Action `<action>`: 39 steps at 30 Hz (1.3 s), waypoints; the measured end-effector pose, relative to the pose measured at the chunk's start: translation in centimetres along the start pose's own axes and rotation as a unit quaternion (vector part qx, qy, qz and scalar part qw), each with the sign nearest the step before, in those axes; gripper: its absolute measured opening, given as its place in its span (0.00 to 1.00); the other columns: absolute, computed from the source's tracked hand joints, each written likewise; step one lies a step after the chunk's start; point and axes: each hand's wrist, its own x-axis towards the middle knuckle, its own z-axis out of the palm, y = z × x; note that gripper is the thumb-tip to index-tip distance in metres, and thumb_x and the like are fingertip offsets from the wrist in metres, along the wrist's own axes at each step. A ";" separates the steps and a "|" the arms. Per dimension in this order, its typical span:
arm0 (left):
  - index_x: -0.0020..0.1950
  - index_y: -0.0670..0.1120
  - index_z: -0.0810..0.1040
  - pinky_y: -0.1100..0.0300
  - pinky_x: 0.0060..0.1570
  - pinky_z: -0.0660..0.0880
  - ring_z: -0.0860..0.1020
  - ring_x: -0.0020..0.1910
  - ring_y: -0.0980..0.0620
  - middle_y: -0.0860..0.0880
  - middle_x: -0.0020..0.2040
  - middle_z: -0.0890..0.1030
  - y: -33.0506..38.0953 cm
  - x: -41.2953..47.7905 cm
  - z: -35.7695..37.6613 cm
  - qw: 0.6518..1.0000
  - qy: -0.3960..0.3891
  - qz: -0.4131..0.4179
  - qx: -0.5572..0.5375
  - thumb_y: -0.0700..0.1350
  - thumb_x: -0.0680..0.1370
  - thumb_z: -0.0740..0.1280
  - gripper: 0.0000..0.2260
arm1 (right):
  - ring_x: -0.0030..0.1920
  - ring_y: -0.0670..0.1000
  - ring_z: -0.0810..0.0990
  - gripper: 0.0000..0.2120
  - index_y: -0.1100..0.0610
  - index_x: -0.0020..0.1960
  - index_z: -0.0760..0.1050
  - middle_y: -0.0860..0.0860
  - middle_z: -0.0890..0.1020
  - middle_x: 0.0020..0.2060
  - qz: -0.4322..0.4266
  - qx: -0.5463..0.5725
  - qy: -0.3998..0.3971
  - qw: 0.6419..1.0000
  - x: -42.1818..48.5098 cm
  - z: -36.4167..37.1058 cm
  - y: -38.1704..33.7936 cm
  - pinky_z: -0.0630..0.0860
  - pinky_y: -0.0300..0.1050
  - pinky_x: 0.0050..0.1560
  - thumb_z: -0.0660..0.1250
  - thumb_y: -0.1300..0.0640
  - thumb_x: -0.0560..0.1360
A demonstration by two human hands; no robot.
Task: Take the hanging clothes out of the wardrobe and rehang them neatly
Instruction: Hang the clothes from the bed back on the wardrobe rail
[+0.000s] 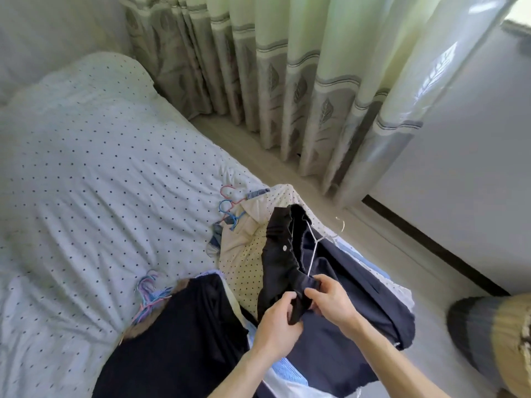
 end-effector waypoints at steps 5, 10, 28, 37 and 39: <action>0.70 0.54 0.71 0.60 0.47 0.74 0.72 0.34 0.59 0.54 0.40 0.74 2.7 -1.1 0.4 0.989 -0.105 0.037 0.095 0.44 0.71 0.69 0.27 | 0.29 0.50 0.76 0.06 0.60 0.50 0.77 0.51 0.79 0.28 0.012 0.042 0.008 0.999 -2.7 -3.1 3.2 0.76 0.48 0.35 0.69 0.59 0.74; 0.64 0.52 0.73 0.57 0.48 0.75 0.72 0.34 0.61 0.58 0.37 0.75 7.5 -1.4 3.0 0.957 -0.173 0.096 0.211 0.45 0.71 0.72 0.23 | 0.30 0.49 0.75 0.17 0.63 0.46 0.76 0.51 0.78 0.30 0.023 0.143 0.090 0.985 -5.8 -6.5 6.1 0.74 0.44 0.32 0.75 0.51 0.68; 0.77 0.57 0.64 0.52 0.75 0.59 0.62 0.76 0.51 0.54 0.76 0.68 25.1 -9.6 21.5 0.613 -0.247 0.575 0.483 0.62 0.76 0.64 0.30 | 0.39 0.40 0.75 0.03 0.46 0.49 0.74 0.43 0.80 0.40 0.006 0.036 0.325 0.945 -34.5 -11.5 22.9 0.73 0.44 0.42 0.65 0.50 0.76; 0.47 0.49 0.81 0.57 0.48 0.72 0.77 0.45 0.52 0.55 0.43 0.83 29.5 -27.2 33.3 0.610 -0.396 0.617 0.300 0.49 0.83 0.62 0.10 | 0.37 0.43 0.79 0.08 0.45 0.47 0.77 0.42 0.82 0.36 0.094 0.054 0.548 0.830 -56.5 -11.0 27.7 0.76 0.41 0.43 0.72 0.44 0.72; 0.47 0.53 0.80 0.53 0.52 0.73 0.76 0.47 0.54 0.56 0.43 0.83 29.8 -30.5 35.4 0.591 -0.406 0.633 0.292 0.48 0.83 0.61 0.09 | 0.39 0.42 0.79 0.11 0.44 0.50 0.77 0.41 0.82 0.38 0.117 0.066 0.577 0.806 -60.0 -10.2 28.8 0.76 0.41 0.44 0.71 0.40 0.72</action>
